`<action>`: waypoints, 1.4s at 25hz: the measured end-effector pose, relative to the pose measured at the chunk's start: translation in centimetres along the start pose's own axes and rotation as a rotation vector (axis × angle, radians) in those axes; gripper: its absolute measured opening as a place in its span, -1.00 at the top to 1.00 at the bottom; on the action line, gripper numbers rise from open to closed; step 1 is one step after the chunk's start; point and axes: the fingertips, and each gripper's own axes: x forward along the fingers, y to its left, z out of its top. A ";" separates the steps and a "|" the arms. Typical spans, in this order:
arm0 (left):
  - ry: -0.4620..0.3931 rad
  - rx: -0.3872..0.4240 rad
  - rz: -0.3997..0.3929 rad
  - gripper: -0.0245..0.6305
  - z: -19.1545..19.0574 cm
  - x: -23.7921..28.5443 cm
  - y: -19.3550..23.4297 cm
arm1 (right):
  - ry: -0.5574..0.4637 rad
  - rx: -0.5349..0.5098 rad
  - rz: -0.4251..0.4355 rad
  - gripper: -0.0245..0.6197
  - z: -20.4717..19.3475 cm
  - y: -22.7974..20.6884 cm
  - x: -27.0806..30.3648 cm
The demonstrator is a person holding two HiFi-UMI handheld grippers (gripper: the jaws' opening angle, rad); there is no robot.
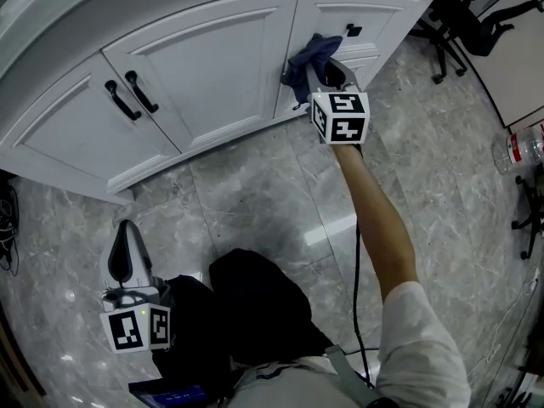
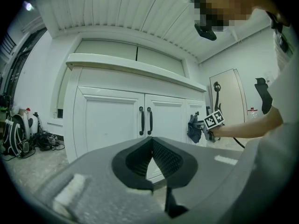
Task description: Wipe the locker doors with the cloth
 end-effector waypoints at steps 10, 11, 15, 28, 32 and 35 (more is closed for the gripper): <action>0.011 0.014 0.004 0.92 -0.2 0.1 0.0 | 0.080 -0.148 0.047 0.66 -5.3 1.5 0.7; 0.012 0.016 0.005 0.92 -0.2 0.1 0.0 | 0.083 -0.157 0.047 0.66 -5.4 1.2 0.7; 0.017 0.021 0.010 0.92 -0.2 0.2 0.0 | 0.113 -0.167 0.010 0.66 -6.3 -1.8 0.7; 0.028 0.047 0.007 0.92 -0.4 0.9 -1.4 | 0.224 -0.267 -0.118 0.66 -9.5 -11.7 0.7; 0.031 0.055 0.026 0.92 -0.3 0.8 -1.2 | 0.250 -0.278 -0.156 0.66 -10.5 -14.0 0.8; 0.035 0.057 0.028 0.92 -0.6 0.9 -1.2 | 0.270 -0.267 -0.168 0.66 -11.8 -14.7 0.9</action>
